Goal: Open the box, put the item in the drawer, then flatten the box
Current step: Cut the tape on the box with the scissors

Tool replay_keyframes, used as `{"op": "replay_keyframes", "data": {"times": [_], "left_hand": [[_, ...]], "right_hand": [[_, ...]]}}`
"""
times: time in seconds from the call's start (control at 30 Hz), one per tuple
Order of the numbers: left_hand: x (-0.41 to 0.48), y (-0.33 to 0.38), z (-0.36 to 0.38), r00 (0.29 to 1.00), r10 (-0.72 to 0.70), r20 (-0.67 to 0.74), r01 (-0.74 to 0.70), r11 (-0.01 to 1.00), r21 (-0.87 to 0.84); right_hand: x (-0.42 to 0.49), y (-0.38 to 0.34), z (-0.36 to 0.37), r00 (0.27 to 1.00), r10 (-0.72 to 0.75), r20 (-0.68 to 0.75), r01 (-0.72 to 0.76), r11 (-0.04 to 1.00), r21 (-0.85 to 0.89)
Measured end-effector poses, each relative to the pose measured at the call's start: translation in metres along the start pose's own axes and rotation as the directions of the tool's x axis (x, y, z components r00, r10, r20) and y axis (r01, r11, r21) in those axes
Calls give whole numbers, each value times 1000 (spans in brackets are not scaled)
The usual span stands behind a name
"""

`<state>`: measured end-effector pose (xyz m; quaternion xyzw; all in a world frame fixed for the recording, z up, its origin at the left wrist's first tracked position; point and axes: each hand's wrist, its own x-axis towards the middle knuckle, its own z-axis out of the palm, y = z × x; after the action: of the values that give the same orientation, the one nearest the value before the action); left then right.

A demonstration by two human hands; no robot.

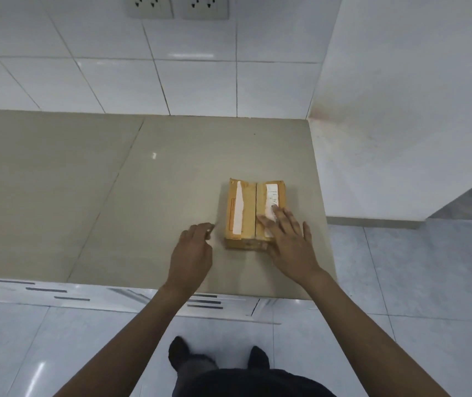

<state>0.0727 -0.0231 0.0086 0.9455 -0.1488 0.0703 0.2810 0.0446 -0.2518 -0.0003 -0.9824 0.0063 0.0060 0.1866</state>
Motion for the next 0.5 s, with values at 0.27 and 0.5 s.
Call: {"op": "replay_keyframes", "data": {"times": [0.27, 0.5], "left_hand": [[-21, -31, -23, 926, 282, 249, -339, 913, 227], [3, -23, -36, 928, 300, 220, -346, 912, 221]], "right_hand": [[1, 1, 0, 1000, 19, 17, -19, 1000, -5], [3, 4, 4, 1000, 18, 22, -19, 1000, 19]]}}
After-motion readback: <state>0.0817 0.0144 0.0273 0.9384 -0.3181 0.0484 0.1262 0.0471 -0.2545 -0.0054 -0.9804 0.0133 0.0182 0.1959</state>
